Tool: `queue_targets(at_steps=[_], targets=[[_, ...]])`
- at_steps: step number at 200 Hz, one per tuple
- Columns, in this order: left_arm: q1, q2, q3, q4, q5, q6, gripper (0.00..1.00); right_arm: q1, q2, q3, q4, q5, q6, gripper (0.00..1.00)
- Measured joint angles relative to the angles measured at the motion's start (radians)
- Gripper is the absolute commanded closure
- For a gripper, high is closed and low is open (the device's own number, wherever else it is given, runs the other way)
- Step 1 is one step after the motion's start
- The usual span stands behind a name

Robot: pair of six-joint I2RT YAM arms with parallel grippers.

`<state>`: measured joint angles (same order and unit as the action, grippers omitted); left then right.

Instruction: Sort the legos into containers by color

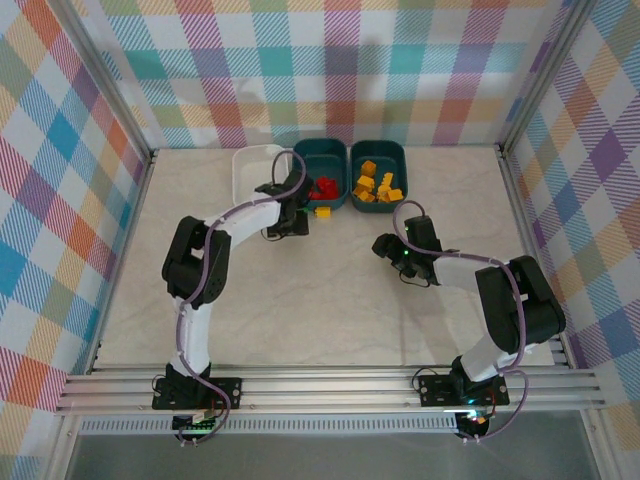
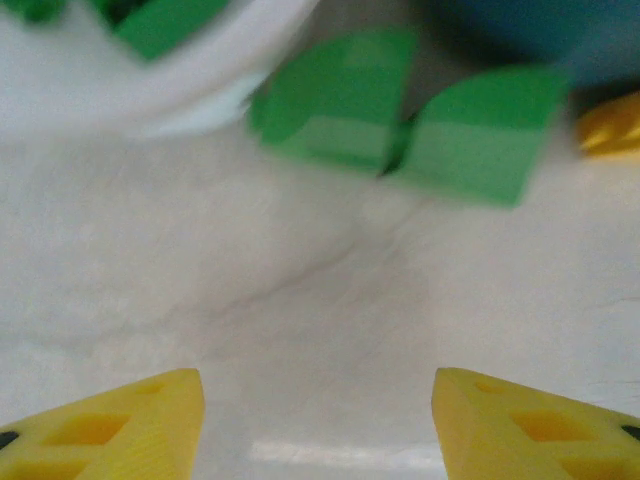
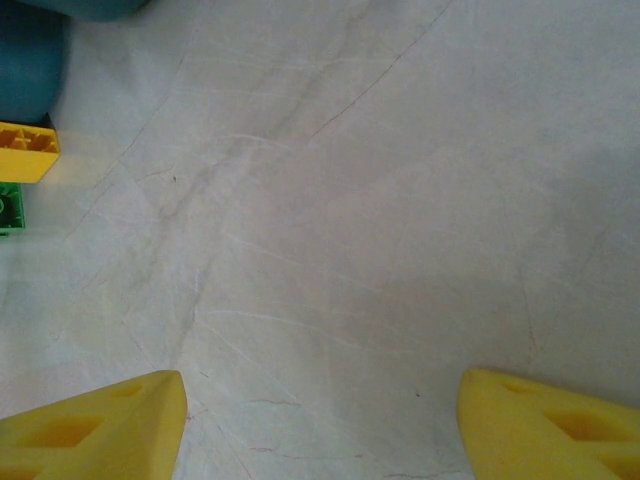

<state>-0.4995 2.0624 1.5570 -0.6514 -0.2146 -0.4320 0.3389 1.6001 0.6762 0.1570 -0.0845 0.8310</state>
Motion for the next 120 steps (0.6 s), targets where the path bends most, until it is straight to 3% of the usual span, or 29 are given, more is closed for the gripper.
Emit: queue_targets(at_steps=[15, 45, 93, 120], targets=[[0.007, -0.029, -0.066, 0.021, -0.020, -0.021, 0.61, -0.002, 0.002, 0.003, -0.003, -0.003, 0.000, 0.28], [0.045, -0.114, -0.186, 0.078, -0.031, -0.054, 0.77, -0.002, 0.002, 0.003, -0.003, -0.004, 0.000, 0.28], [0.203, -0.116, -0.229, 0.137, 0.012, -0.105, 0.85, -0.003, 0.003, 0.004, -0.004, -0.004, 0.000, 0.28], [0.230, -0.052, -0.191, 0.137, 0.009, -0.098, 0.86, -0.003, 0.003, 0.005, -0.004, -0.004, 0.000, 0.27]])
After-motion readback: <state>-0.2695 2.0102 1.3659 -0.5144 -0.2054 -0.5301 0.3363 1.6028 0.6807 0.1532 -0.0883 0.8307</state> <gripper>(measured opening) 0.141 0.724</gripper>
